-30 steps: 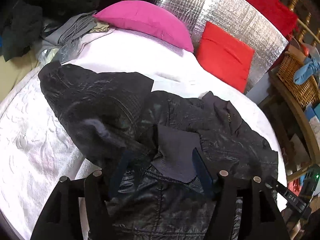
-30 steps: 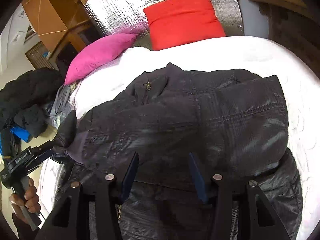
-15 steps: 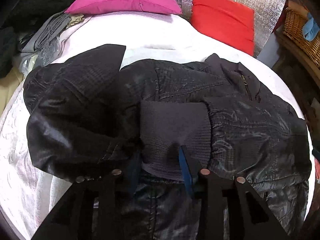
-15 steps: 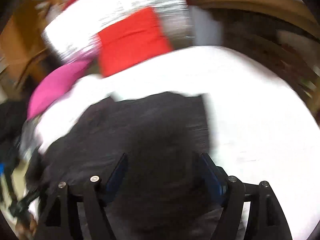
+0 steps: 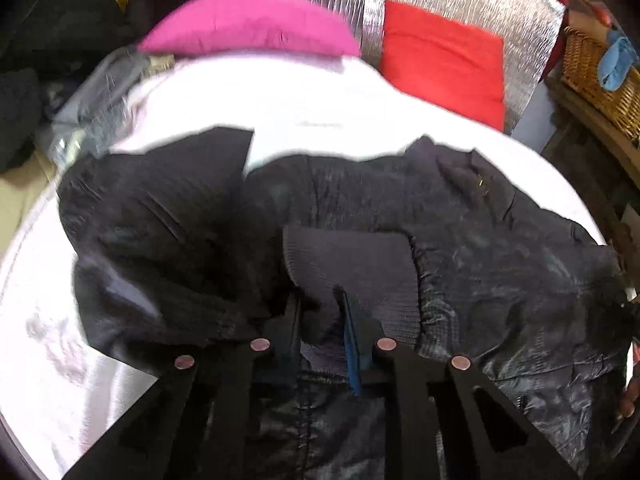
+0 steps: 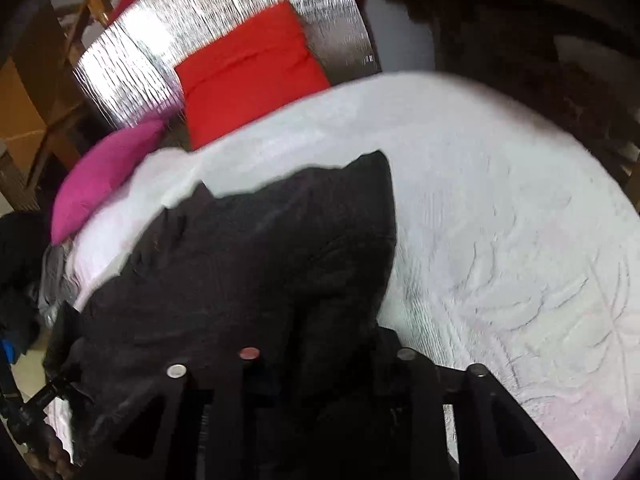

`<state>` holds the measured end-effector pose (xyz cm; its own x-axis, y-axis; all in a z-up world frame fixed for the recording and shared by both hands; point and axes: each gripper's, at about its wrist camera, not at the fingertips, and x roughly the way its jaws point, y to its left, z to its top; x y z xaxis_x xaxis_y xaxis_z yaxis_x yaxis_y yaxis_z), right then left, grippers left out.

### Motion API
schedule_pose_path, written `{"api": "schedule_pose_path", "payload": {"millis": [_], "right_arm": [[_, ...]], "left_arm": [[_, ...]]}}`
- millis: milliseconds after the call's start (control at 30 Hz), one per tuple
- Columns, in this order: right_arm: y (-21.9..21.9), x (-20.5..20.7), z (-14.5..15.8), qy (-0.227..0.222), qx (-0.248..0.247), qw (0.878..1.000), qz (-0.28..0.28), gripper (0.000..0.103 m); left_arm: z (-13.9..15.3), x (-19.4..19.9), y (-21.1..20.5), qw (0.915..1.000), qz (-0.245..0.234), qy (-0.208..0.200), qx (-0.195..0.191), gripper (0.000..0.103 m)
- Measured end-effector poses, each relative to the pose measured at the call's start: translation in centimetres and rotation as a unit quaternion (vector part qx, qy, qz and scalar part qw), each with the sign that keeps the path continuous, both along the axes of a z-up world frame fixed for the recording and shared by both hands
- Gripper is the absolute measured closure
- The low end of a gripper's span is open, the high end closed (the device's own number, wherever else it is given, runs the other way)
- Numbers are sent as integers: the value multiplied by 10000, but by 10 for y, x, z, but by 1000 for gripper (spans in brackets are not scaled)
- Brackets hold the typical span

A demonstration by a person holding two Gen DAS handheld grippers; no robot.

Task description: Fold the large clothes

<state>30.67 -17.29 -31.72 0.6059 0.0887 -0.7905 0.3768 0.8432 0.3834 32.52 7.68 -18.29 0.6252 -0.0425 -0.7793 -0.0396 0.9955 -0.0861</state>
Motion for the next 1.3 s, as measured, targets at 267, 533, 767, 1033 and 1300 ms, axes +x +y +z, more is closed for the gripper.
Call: {"api": "schedule_pose_path", "payload": {"millis": [267,533,767,1033,1300], "right_arm": [[8,11,-24,513,-254,9983,126,73],[-2,-1,14,237,-260,9989,-323,28],[22,-21,63,-1021,-400,9938,-172,26],[99,-5,44,-752,120,9886,1298,28],[117,10,18,-328,57,9865,1603,28]], "left_arm": [[-31,15,-2,9966,42,684,458,82],[0,7,11,9977,50,585,-330,44],[61,-28,56,9937,83,-496,-1004,24],[20,-25,201,9537,2126,-65,-2126,19],[-38,-2,254,8908,2484,150,-3801,20]]}}
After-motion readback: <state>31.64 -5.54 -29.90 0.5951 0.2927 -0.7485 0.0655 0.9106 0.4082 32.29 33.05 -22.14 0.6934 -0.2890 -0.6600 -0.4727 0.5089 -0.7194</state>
